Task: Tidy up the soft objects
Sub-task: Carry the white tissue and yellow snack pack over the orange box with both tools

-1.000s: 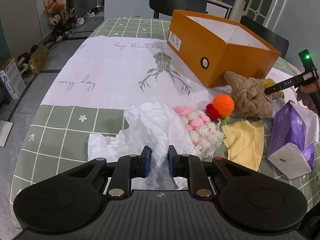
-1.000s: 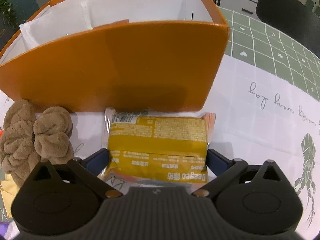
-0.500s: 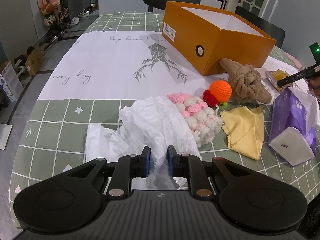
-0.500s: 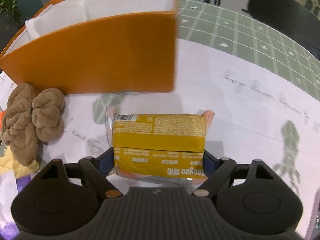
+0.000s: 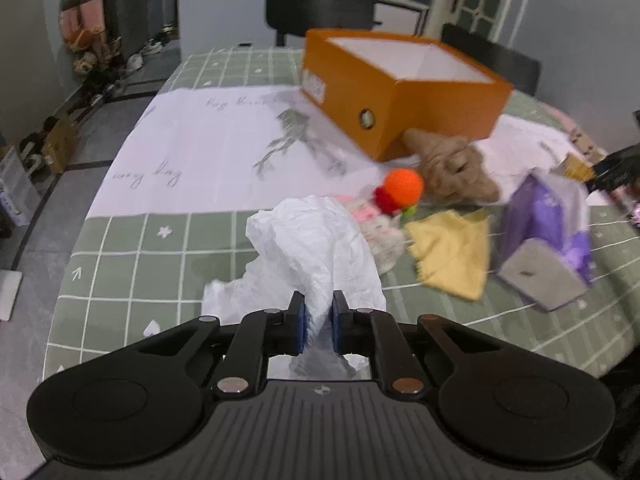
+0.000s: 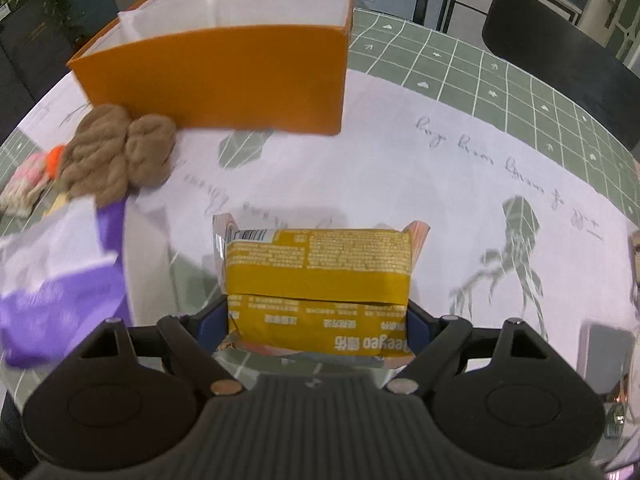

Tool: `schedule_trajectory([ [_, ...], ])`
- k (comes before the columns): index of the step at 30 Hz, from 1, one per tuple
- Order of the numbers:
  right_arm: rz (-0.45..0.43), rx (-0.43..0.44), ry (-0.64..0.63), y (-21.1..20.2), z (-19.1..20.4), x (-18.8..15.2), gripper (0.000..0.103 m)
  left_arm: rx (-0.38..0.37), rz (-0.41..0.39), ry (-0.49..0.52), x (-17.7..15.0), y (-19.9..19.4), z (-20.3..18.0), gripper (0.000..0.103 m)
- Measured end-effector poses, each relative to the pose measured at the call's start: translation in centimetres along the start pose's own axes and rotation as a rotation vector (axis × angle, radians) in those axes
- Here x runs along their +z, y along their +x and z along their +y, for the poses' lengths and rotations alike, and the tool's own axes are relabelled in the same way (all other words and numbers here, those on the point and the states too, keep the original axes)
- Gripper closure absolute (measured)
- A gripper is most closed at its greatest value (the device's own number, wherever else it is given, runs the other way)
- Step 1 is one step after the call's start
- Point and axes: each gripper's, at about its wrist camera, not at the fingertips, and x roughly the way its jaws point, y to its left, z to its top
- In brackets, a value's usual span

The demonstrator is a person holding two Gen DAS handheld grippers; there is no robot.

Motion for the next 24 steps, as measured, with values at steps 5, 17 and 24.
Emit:
schedule_trajectory([
  [5, 0.034, -0.013, -0.072, -1.6, 1.4, -2.5, 0.018, -0.059, 0.013, 0.116, 0.3, -1.7, -3.2, 0.089],
  [17, 0.089, -0.007, -0.175, -2.5, 3.8, -5.2, 0.019, -0.031, -0.033, 0.249, 5.1, -1.1, -6.8, 0.089],
  [24, 0.048, -0.078, -0.192, -4.5, 1.9, -1.4, 0.019, 0.015, -0.110, 0.325, 12.4, -1.7, -8.1, 0.089],
])
